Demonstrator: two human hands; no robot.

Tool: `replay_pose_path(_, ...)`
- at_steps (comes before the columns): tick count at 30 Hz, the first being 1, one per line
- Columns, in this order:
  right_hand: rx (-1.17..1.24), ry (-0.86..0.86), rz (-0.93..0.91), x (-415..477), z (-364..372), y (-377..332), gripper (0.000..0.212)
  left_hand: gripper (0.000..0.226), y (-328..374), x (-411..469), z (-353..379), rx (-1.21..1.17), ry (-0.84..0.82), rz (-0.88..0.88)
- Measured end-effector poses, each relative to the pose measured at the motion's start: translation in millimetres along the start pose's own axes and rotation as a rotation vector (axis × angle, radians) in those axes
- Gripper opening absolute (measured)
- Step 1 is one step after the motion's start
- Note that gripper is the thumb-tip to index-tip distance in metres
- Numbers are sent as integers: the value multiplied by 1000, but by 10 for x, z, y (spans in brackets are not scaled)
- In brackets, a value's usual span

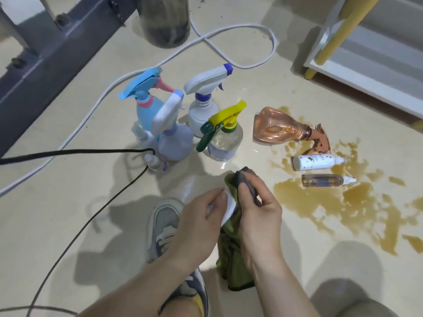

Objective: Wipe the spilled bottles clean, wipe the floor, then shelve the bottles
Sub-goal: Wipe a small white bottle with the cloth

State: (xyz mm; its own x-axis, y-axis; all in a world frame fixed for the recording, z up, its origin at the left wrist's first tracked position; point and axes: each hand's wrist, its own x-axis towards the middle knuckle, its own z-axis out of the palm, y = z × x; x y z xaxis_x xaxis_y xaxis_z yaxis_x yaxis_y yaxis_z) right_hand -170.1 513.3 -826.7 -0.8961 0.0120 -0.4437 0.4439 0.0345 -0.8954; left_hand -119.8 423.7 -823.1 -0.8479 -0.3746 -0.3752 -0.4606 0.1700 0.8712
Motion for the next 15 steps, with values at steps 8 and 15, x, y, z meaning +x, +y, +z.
replay_pose_path(8, 34, 84, 9, 33, 59, -182, 20, 32, -11, 77, -48, 104, 10, 146)
replay_pose_path(15, 84, 32, 142, 247, 233, -144, 18, 28, 10, 141, -197, 216, 62, 149)
